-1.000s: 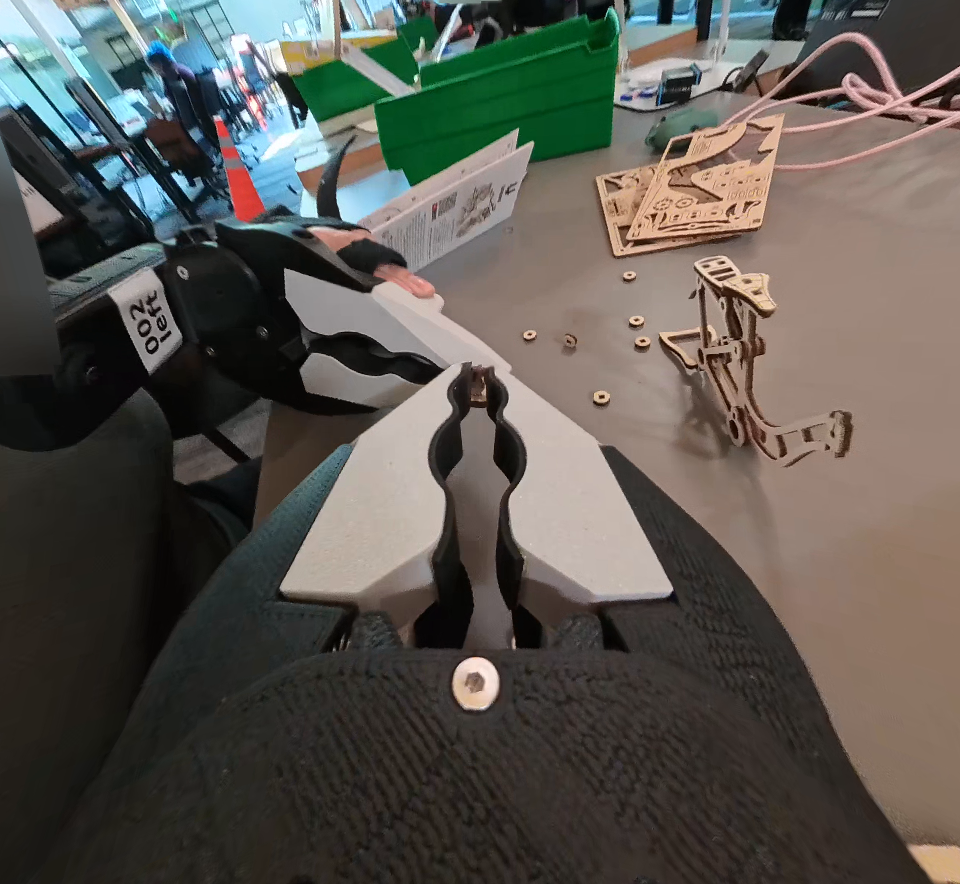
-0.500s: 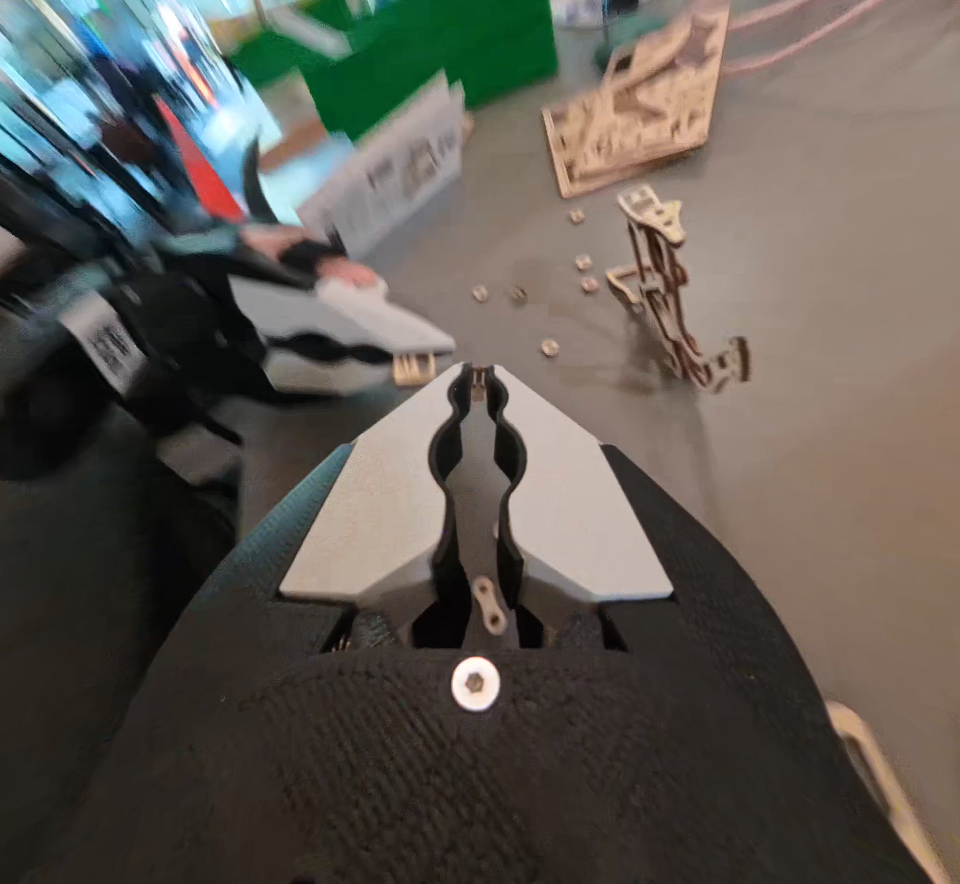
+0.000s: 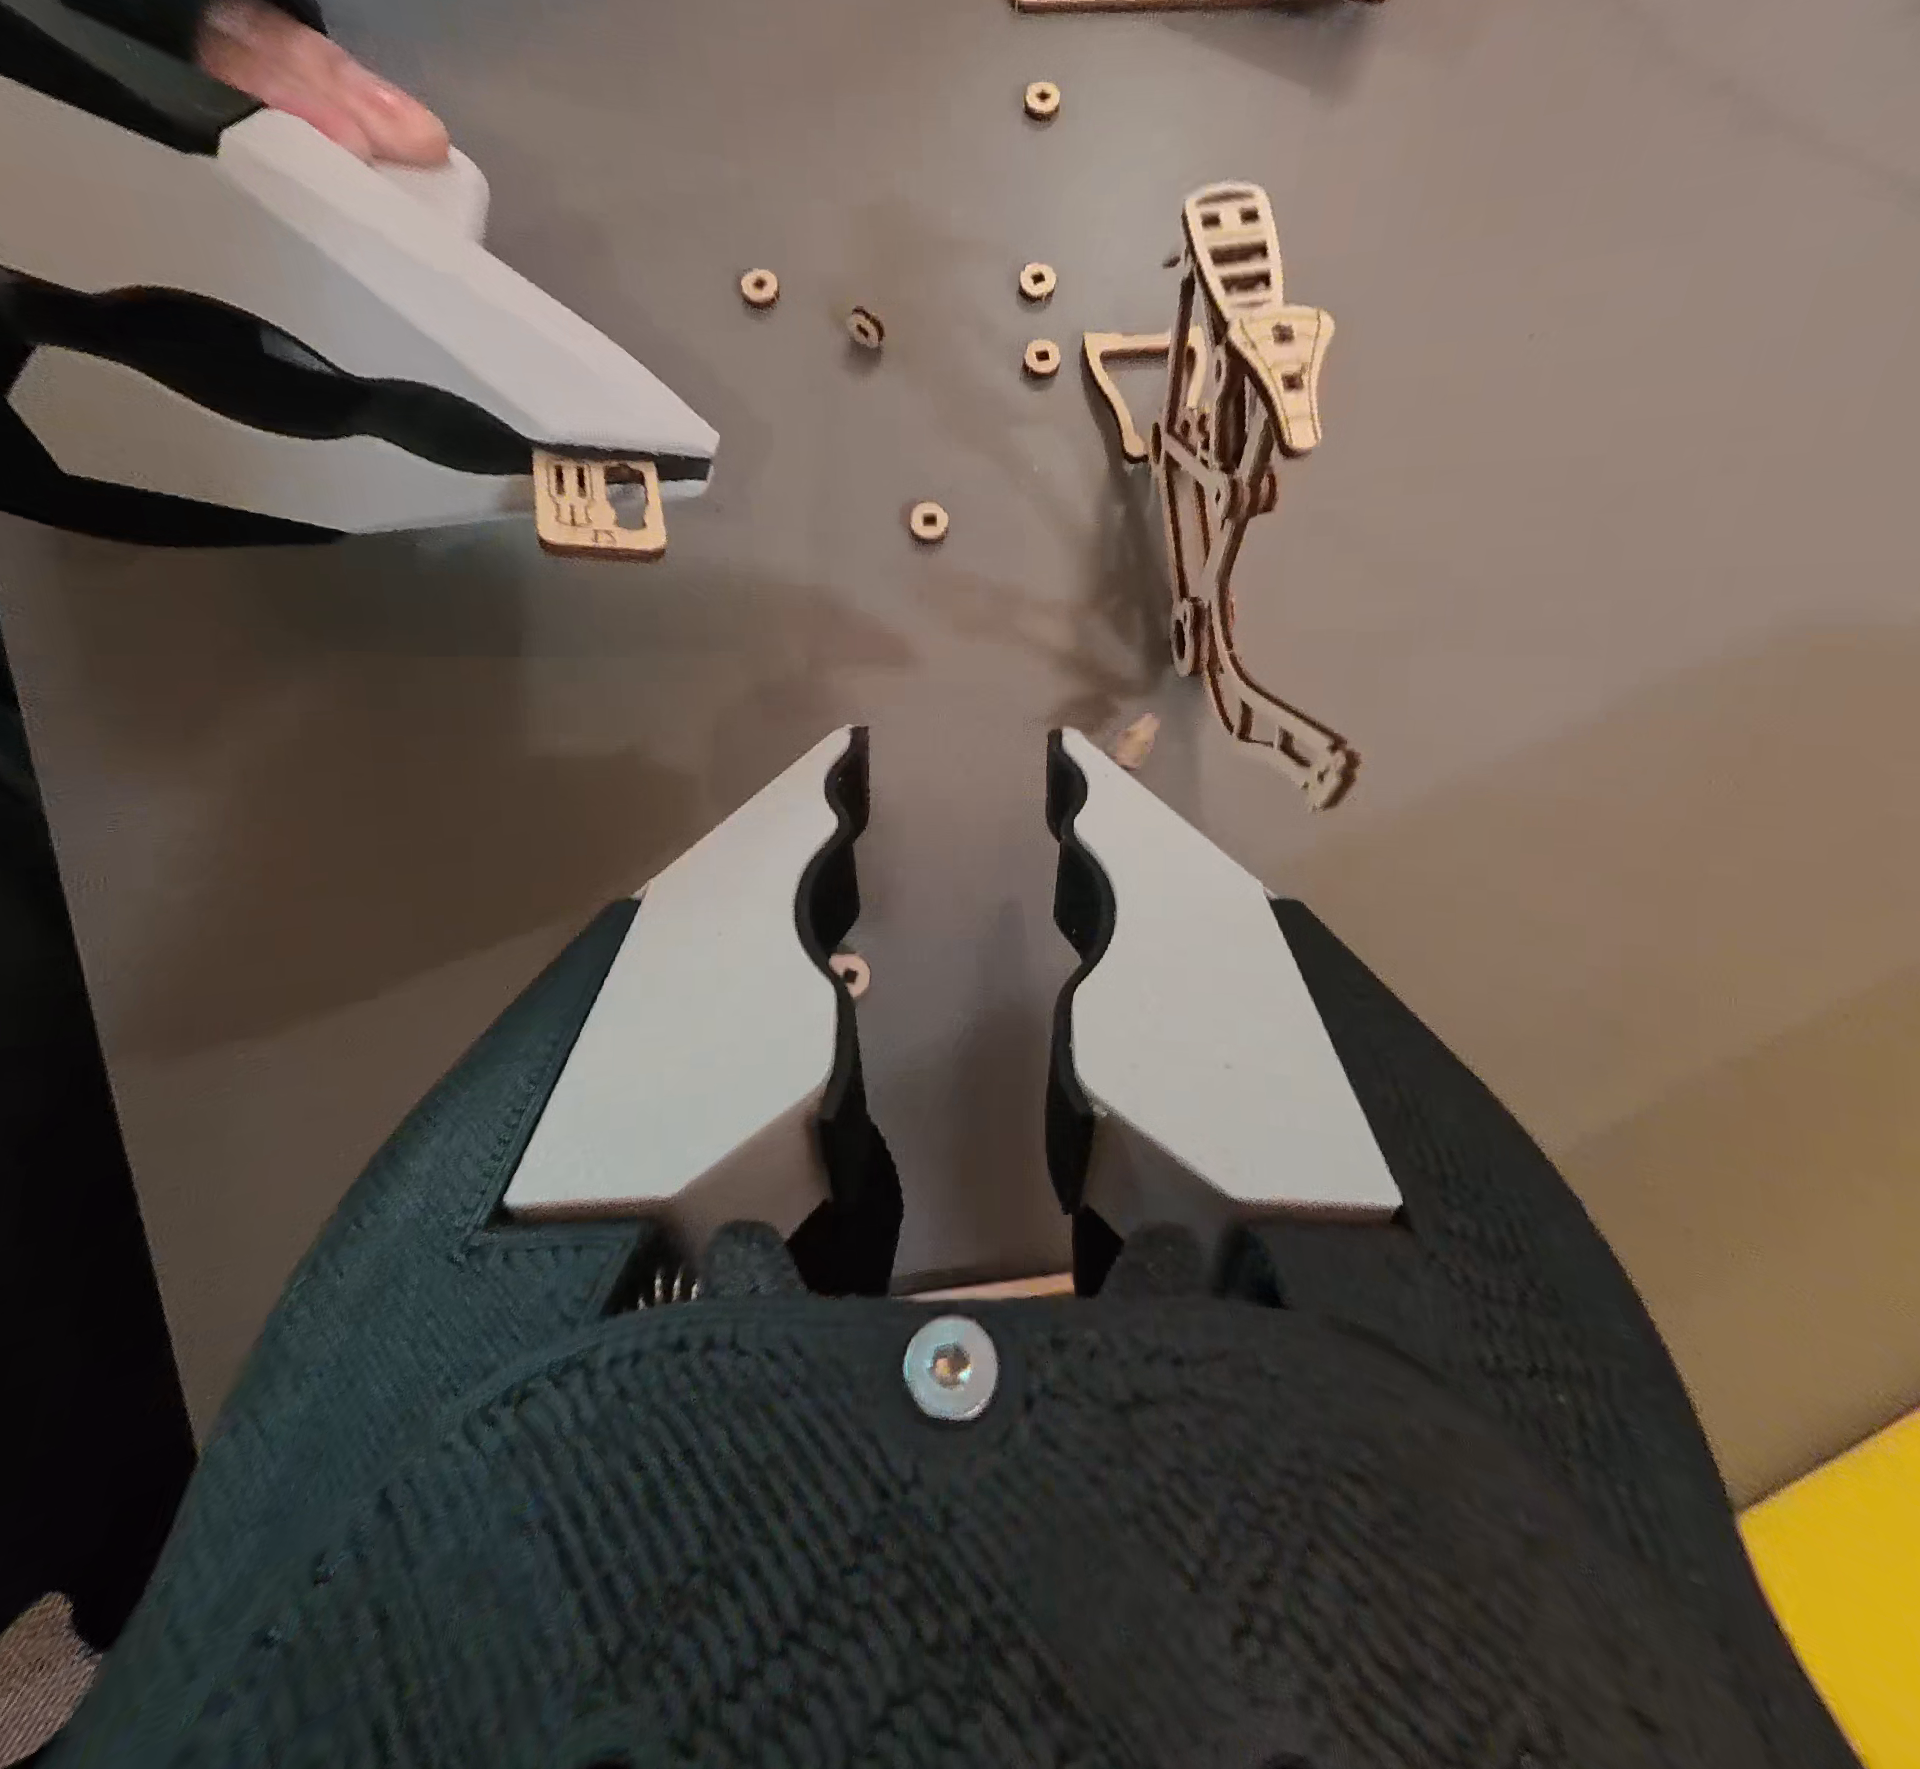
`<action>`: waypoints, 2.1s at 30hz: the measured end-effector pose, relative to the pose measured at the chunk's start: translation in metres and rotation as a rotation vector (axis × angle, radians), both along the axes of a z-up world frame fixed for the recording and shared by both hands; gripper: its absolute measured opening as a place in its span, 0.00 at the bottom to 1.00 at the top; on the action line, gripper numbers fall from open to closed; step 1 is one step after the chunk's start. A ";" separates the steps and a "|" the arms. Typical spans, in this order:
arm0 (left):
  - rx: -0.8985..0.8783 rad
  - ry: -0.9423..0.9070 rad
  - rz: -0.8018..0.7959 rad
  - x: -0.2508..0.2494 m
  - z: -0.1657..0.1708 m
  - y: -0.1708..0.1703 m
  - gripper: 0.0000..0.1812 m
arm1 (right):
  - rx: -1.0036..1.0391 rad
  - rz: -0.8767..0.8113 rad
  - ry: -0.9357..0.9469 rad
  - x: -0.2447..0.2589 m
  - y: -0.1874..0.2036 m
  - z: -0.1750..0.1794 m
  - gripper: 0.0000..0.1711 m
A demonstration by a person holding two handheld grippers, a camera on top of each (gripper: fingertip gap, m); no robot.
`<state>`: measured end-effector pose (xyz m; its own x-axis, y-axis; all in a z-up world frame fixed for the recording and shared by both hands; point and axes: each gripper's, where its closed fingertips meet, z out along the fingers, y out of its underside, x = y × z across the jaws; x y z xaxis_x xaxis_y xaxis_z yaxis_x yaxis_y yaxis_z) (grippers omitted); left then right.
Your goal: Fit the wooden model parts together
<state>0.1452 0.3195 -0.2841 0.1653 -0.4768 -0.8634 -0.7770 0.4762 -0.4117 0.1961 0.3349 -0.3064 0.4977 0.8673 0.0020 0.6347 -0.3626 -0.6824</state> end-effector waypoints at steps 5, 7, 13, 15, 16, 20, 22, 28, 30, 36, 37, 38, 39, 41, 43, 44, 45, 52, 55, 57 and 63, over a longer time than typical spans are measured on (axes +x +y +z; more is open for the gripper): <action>-0.043 -0.020 0.013 -0.002 -0.001 0.001 0.00 | 0.014 -0.037 0.025 0.014 -0.003 0.003 0.19; -0.094 -0.065 0.011 -0.002 0.000 0.001 0.00 | 0.055 -0.035 0.107 0.011 -0.007 0.017 0.19; -0.779 -0.562 -0.266 0.027 0.029 -0.035 0.00 | 0.180 0.117 0.474 -0.027 -0.042 0.075 0.18; -1.062 -0.741 -0.390 0.033 0.050 -0.047 0.00 | 0.131 0.167 0.590 -0.035 -0.055 0.091 0.15; -1.114 -0.781 -0.419 0.033 0.055 -0.048 0.00 | 0.100 0.182 0.635 -0.036 -0.059 0.097 0.13; -1.155 -0.774 -0.456 0.039 0.056 -0.054 0.00 | 0.050 0.194 0.682 -0.033 -0.062 0.102 0.09; -1.142 -0.754 -0.469 0.043 0.055 -0.057 0.00 | 0.038 0.189 0.684 -0.033 -0.062 0.101 0.02; -1.102 -0.812 -0.523 0.043 0.066 -0.058 0.02 | -0.043 0.177 0.813 -0.029 -0.062 0.111 0.00; -1.091 -0.807 -0.510 0.043 0.065 -0.056 0.02 | -0.060 0.169 0.838 -0.028 -0.061 0.110 0.01; -1.071 -0.819 -0.439 0.043 0.060 -0.047 0.00 | 0.008 0.115 0.820 -0.031 -0.054 0.103 0.04; -1.084 -0.820 -0.441 0.043 0.059 -0.047 0.00 | 0.015 0.112 0.814 -0.031 -0.053 0.102 0.03; -1.086 -0.819 -0.442 0.043 0.059 -0.047 0.00 | 0.012 0.109 0.811 -0.031 -0.052 0.101 0.03; -1.079 -0.813 -0.435 0.043 0.058 -0.047 0.00 | 0.012 0.106 0.804 -0.030 -0.051 0.100 0.03; -1.055 -0.794 -0.414 0.043 0.055 -0.045 0.00 | 0.035 0.103 0.764 -0.030 -0.050 0.097 0.03; -1.020 -0.791 -0.388 0.043 0.054 -0.042 0.00 | 0.083 0.086 0.707 -0.030 -0.047 0.094 0.04; -0.974 -0.784 -0.364 0.042 0.054 -0.039 0.00 | 0.123 0.068 0.673 -0.030 -0.045 0.094 0.05; -0.912 -0.772 -0.340 0.041 0.055 -0.036 0.00 | 0.162 0.047 0.645 -0.031 -0.043 0.095 0.05; -0.545 -0.638 -0.184 0.037 0.057 -0.021 0.00 | 0.334 -0.161 0.636 -0.029 -0.034 0.098 0.05; -0.407 -0.509 -0.133 0.035 0.050 -0.016 0.00 | 0.347 -0.228 0.683 -0.027 -0.032 0.091 0.06; -0.323 -0.415 -0.130 0.032 0.044 -0.014 0.00 | 0.346 -0.234 0.693 -0.027 -0.033 0.085 0.06; 0.028 -0.076 -0.137 0.025 0.032 -0.011 0.00 | 0.058 -0.055 0.877 -0.010 -0.049 0.087 0.11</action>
<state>0.1701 0.3089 -0.2523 0.1657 -0.4751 -0.8642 -0.6707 0.5881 -0.4519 0.1864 0.2860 -0.2194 0.3817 0.8523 -0.3576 -0.1445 -0.3271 -0.9339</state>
